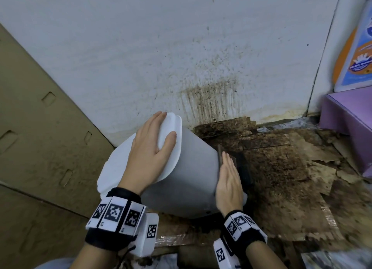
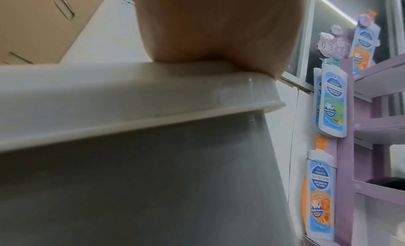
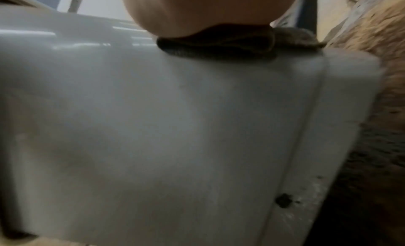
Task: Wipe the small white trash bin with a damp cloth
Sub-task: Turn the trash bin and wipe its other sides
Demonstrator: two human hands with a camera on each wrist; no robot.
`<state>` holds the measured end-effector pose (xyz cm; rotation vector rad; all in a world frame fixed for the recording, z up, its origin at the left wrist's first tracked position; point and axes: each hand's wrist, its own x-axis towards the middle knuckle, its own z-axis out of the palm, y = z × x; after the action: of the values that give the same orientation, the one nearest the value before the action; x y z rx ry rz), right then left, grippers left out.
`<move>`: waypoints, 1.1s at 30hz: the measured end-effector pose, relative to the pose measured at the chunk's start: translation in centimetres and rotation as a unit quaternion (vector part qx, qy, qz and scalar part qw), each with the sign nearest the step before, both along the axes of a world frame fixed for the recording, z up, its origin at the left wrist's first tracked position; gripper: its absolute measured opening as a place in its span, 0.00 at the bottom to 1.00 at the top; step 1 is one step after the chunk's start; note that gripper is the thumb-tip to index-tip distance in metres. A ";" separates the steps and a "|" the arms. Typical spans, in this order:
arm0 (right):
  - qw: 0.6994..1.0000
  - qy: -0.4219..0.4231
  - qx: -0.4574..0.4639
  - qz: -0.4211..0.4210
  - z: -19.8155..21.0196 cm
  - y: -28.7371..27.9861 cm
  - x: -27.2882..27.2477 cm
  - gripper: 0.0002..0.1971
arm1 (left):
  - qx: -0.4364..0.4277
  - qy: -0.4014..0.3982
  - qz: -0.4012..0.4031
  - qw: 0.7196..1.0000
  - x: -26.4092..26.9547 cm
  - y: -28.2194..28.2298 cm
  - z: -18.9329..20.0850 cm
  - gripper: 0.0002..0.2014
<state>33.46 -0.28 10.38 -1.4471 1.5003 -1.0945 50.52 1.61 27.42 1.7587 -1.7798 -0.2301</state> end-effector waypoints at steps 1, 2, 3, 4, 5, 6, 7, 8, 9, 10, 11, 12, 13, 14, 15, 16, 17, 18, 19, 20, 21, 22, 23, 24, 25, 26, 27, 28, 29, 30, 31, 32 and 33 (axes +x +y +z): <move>1.000 -0.001 0.012 -0.008 -0.5 0.1 -0.3 0.31 | 0.000 -0.001 -0.002 1.000 0.0 0.0 0.0 0.29; 1.000 -0.005 0.017 -0.014 -0.7 0.1 -0.4 0.32 | -0.002 -0.003 -0.002 1.000 0.0 0.1 0.0 0.29; 1.000 -0.010 0.020 -0.017 -0.7 0.1 -0.4 0.34 | -0.005 -0.005 0.000 1.000 -0.1 0.1 0.0 0.29; 0.999 -0.016 0.026 -0.019 -0.6 0.0 -0.4 0.37 | -0.008 -0.008 0.004 1.000 -0.2 0.1 0.0 0.29; 0.999 -0.020 0.033 -0.021 -0.5 0.0 -0.5 0.39 | -0.009 -0.013 0.008 1.000 -0.3 0.1 0.0 0.29; 0.999 -0.021 0.040 -0.025 -0.4 -0.1 -0.6 0.40 | -0.009 -0.018 0.010 1.000 -0.5 0.2 0.0 0.29; 0.998 -0.019 0.045 -0.031 -0.4 -0.1 -0.6 0.39 | -0.008 -0.023 0.011 1.000 -0.7 0.2 0.0 0.30; 0.998 -0.016 0.051 -0.037 -0.4 -0.1 -0.6 0.37 | -0.007 -0.027 0.010 1.000 -0.9 0.2 -0.1 0.30; 0.997 -0.015 0.058 -0.042 -0.3 -0.1 -0.5 0.36 | -0.006 -0.030 0.009 0.999 -1.0 0.2 -0.1 0.30; 0.997 -0.014 0.060 -0.048 -0.2 -0.1 -0.3 0.35 | -0.007 -0.035 0.008 0.999 -1.1 0.3 -0.1 0.30; 0.997 -0.014 0.054 -0.052 0.0 -0.1 0.0 0.36 | -0.009 -0.040 0.008 0.999 -1.0 0.3 -0.1 0.31; 0.998 -0.013 0.043 -0.053 0.4 -0.1 0.4 0.37 | -0.011 -0.045 0.008 0.999 -0.8 0.3 -0.2 0.31; 0.998 -0.011 0.029 -0.050 1.0 -0.1 0.8 0.39 | -0.012 -0.047 0.009 0.999 -0.6 0.4 -0.2 0.31; 0.999 -0.010 0.014 -0.042 1.8 -0.2 1.3 0.39 | -0.012 -0.047 0.010 0.999 -0.4 0.3 -0.2 0.31; 0.999 -0.015 0.000 -0.030 2.9 0.0 1.9 0.39 | -0.012 -0.045 0.011 0.999 -0.2 0.3 -0.2 0.31; 0.999 -0.027 -0.013 -0.015 4.2 0.2 2.6 0.39 | -0.012 -0.043 0.012 0.999 0.0 0.3 -0.2 0.31; 0.999 -0.045 -0.025 0.000 5.6 0.4 3.4 0.40 | -0.013 -0.042 0.012 0.999 0.1 0.3 -0.2 0.32; 0.997 -0.063 -0.034 0.016 7.1 0.5 4.1 0.40 | -0.013 -0.043 0.011 0.999 0.1 0.3 -0.3 0.32; 0.995 -0.079 -0.040 0.035 8.5 0.7 4.8 0.39 | -0.012 -0.044 0.010 0.999 0.1 0.3 -0.3 0.32; 0.993 -0.090 -0.045 0.058 9.7 0.8 5.4 0.38 | -0.011 -0.046 0.010 0.999 0.1 0.4 -0.3 0.32; 0.991 -0.090 -0.050 0.082 10.5 0.9 5.7 0.37 | -0.010 -0.046 0.009 0.999 0.0 0.4 -0.3 0.32; 0.989 -0.080 -0.059 0.107 11.0 0.9 5.9 0.36 | -0.009 -0.045 0.010 0.999 0.1 0.4 -0.3 0.32; 0.987 -0.067 -0.072 0.127 11.0 0.8 5.9 0.37 | -0.008 -0.042 0.012 0.999 0.3 0.4 -0.2 0.32; 0.985 -0.052 -0.090 0.139 10.8 0.7 5.6 0.36 | -0.008 -0.036 0.014 0.999 0.5 0.3 -0.2 0.32; 0.983 -0.035 -0.112 0.143 10.2 0.6 5.3 0.34 | -0.008 -0.030 0.014 0.999 0.7 0.3 -0.2 0.32; 0.981 -0.018 -0.132 0.142 9.3 0.3 4.9 0.33 | -0.008 -0.024 0.013 1.000 0.9 0.4 -0.3 0.32; 0.981 -0.006 -0.140 0.136 8.3 0.0 4.5 0.32 | -0.009 -0.019 0.012 1.000 1.1 0.5 -0.3 0.32; 0.983 0.002 -0.132 0.126 7.2 -0.3 4.1 0.31 | -0.009 -0.015 0.013 1.000 1.2 0.5 -0.3 0.32; 0.987 0.009 -0.114 0.114 6.1 -0.6 3.7 0.32 | -0.009 -0.010 0.015 1.000 1.5 0.6 -0.3 0.31; 0.991 0.014 -0.087 0.099 5.1 -0.9 3.1 0.33 | -0.010 -0.004 0.018 1.000 1.7 0.6 -0.3 0.30; 0.995 0.015 -0.051 0.086 4.2 -1.2 2.6 0.34 | -0.011 0.001 0.021 1.000 2.0 0.7 -0.3 0.30; 0.997 0.011 -0.009 0.075 3.6 -1.5 2.0 0.34 | -0.011 0.005 0.023 1.000 2.2 0.7 -0.2 0.30; 0.997 0.006 0.031 0.066 3.1 -1.8 1.4 0.32 | -0.011 0.008 0.024 1.000 2.4 0.7 -0.2 0.30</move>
<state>34.83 -2.11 13.51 -1.4889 1.4126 -0.9526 52.89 2.35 27.17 1.7765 -1.7213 -0.2020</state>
